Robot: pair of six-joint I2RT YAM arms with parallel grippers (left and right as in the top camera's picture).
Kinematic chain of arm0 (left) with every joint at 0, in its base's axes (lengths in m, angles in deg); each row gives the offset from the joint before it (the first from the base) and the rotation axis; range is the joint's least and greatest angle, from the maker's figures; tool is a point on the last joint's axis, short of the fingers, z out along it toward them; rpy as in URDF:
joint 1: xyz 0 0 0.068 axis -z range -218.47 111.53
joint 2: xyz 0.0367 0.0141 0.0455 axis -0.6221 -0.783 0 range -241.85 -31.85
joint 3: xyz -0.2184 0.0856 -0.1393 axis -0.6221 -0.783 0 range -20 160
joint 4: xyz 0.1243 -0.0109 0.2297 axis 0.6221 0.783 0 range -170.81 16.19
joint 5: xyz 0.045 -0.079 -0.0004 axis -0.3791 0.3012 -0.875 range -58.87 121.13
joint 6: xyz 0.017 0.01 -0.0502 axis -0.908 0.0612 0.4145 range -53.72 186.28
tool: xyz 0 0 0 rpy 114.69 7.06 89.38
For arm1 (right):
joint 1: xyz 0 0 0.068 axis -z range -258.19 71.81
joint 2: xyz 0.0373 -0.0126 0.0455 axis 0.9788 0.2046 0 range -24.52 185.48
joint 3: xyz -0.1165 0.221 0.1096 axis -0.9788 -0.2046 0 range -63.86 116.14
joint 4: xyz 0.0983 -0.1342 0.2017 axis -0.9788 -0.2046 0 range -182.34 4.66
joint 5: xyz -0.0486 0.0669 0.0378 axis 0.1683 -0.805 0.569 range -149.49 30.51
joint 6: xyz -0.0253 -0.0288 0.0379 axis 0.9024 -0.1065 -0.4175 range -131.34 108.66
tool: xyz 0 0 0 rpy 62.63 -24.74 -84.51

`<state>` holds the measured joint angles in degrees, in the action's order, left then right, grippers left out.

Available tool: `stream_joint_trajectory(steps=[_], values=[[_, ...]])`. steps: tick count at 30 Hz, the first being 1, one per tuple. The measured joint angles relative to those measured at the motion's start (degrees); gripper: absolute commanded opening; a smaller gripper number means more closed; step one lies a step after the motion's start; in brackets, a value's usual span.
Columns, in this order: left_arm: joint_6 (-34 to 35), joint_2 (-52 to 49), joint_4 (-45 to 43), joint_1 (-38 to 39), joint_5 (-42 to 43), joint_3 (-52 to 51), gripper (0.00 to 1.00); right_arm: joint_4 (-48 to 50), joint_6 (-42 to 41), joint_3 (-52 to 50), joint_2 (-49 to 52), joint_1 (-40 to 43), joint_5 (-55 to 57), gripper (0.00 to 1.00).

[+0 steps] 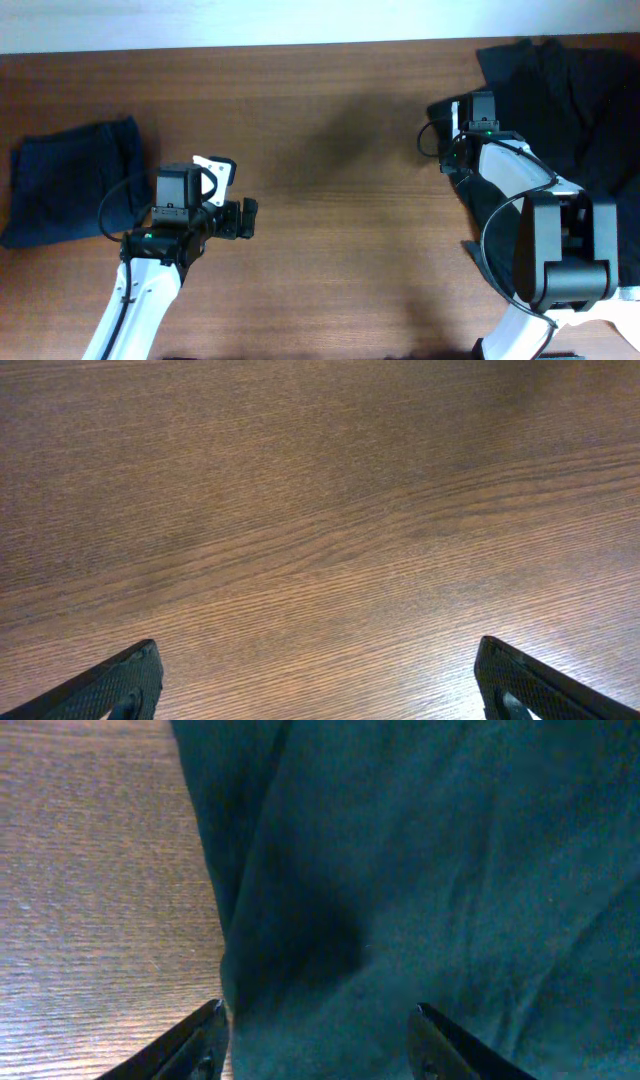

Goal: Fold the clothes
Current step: 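Reach the right gripper into the black pile and grasp black shorts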

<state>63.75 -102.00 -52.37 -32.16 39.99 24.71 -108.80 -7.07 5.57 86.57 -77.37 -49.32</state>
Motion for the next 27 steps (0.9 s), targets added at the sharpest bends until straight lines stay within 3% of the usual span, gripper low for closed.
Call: stream_joint_trajectory(steps=[4, 6, 8, 9, 14, 17, 23, 26, 27], values=[[0.0, 0.0, 0.0, 0.0, 0.0, 0.0, 0.99, 0.4, 0.2, 0.0, 2.0, -0.3, -1.0, 0.67], [0.0, 0.0, -0.3, 0.0, 0.0, 0.0, 0.99, 1.2, 0.2, 0.1, 2.3, -0.7, -1.0, 0.53], [0.0, 0.0, -0.4, 0.0, 0.0, 0.0, 0.99, 2.4, 0.1, 0.1, 2.6, -1.1, -1.2, 0.15], [0.0, 0.0, -0.4, 0.0, 0.0, 0.0, 0.99, 2.8, 0.1, 0.1, 2.8, -1.2, -1.2, 0.04], [0.0, 0.0, -0.4, 0.0, 0.0, 0.0, 0.99, 3.2, -3.8, 0.1, 3.5, -1.3, 1.6, 0.04], [0.0, 0.0, -0.4, 0.0, 0.0, 0.0, 0.99, -2.3, -4.5, 2.7, 3.3, -1.4, 2.3, 0.04], [0.0, 0.0, -0.5, 0.0, 0.2, 0.0, 0.99, -18.6, -5.5, 24.0, -1.8, -3.2, -4.5, 0.04], [0.0, 0.0, -0.7, 0.0, 0.2, 0.0, 0.99, -14.6, -6.4, 31.2, -4.4, -8.6, -13.2, 0.06], [0.0, 0.0, -0.6, 0.0, 0.2, 0.0, 0.99, -12.9, -6.8, 31.6, -4.7, -10.8, -14.8, 0.17]])
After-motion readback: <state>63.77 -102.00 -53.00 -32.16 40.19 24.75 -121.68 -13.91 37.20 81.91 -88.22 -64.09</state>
